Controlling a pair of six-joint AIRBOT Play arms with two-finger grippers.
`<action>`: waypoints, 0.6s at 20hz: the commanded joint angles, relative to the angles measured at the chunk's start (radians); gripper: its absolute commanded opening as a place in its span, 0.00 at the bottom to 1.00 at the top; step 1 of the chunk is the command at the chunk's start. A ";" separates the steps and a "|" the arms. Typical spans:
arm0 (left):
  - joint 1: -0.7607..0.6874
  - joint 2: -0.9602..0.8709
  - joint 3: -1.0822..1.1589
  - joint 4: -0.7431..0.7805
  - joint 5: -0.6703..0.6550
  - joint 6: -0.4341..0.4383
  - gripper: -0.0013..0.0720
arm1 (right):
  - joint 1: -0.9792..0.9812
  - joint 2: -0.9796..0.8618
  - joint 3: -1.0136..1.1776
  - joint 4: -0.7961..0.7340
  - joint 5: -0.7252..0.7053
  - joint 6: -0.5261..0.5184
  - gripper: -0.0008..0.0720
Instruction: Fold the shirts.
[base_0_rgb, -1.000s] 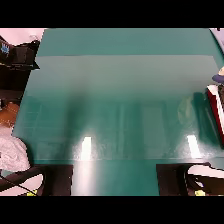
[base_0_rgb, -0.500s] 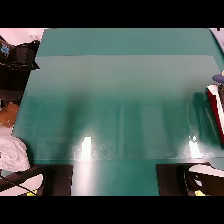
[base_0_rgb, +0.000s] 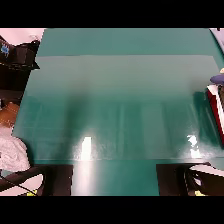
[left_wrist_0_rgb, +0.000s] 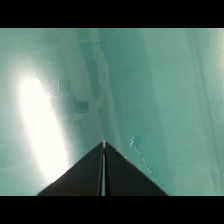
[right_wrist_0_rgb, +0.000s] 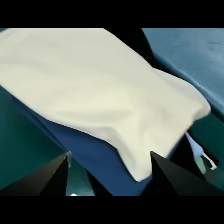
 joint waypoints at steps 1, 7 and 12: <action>0.001 0.000 0.000 0.000 0.010 0.000 0.06 | 0.064 0.043 0.000 0.185 -0.041 0.031 0.80; 0.001 0.000 0.000 0.000 0.029 -0.001 0.06 | 0.434 0.131 0.000 0.246 -0.056 0.038 0.79; 0.001 0.000 0.000 0.000 0.080 -0.001 0.06 | 0.728 0.177 0.000 0.243 -0.066 0.037 0.03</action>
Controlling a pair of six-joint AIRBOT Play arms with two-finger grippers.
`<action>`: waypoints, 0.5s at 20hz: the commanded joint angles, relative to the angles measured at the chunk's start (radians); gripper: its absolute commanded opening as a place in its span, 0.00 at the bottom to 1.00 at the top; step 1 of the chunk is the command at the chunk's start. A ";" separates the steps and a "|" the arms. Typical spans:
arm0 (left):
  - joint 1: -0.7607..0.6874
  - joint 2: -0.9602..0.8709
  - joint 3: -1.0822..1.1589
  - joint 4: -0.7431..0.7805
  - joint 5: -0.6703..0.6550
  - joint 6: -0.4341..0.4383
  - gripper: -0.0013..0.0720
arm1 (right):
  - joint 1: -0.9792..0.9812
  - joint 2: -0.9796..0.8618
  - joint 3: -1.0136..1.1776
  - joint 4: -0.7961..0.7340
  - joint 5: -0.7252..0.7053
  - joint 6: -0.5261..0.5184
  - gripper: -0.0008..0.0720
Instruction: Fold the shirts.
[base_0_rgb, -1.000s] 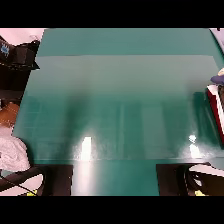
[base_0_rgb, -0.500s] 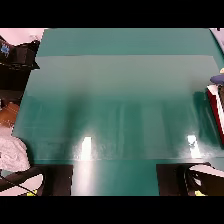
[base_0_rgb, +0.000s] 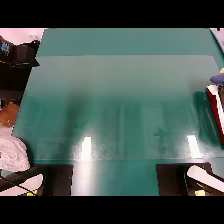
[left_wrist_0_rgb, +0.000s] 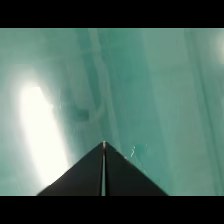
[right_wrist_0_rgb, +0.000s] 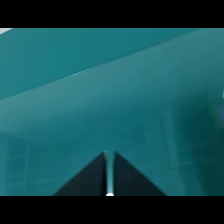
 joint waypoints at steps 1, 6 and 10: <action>0.001 0.000 0.000 0.000 0.045 -0.001 0.06 | 0.212 0.033 0.000 0.003 -0.026 0.000 0.03; 0.001 0.000 0.000 0.000 0.119 -0.001 0.06 | 0.395 0.037 0.000 0.003 -0.055 0.000 0.03; 0.001 0.000 0.000 0.000 0.164 -0.001 0.06 | 0.435 0.037 0.000 0.003 -0.048 0.000 0.03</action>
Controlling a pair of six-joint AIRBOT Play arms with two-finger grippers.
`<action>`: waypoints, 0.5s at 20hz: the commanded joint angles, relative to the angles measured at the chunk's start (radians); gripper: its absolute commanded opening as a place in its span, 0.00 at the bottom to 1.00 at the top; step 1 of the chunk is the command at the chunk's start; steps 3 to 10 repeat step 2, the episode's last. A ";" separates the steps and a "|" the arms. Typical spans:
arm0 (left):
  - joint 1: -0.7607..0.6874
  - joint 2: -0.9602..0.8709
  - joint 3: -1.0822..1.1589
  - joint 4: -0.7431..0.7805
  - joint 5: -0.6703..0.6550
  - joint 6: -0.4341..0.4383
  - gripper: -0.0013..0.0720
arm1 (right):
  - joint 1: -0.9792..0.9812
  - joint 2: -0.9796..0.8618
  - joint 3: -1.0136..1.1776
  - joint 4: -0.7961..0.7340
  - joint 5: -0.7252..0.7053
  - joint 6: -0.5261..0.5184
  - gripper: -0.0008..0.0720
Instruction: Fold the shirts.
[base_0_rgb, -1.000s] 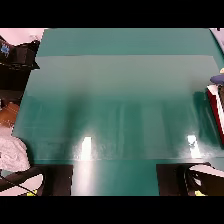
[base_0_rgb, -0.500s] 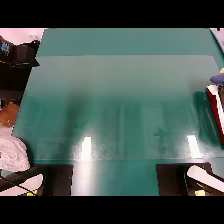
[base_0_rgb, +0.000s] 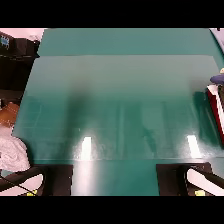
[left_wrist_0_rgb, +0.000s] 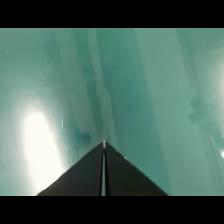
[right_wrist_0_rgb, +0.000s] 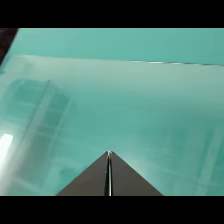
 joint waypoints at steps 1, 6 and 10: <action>0.001 0.000 0.000 0.000 0.047 0.000 0.06 | 0.045 0.002 0.000 0.000 0.006 0.000 0.04; 0.001 0.000 0.000 0.000 0.047 0.000 0.06 | 0.045 0.002 0.000 0.000 0.011 0.000 0.03; 0.001 0.000 0.000 0.000 0.047 0.000 0.06 | 0.045 0.002 0.000 0.000 0.011 0.000 0.03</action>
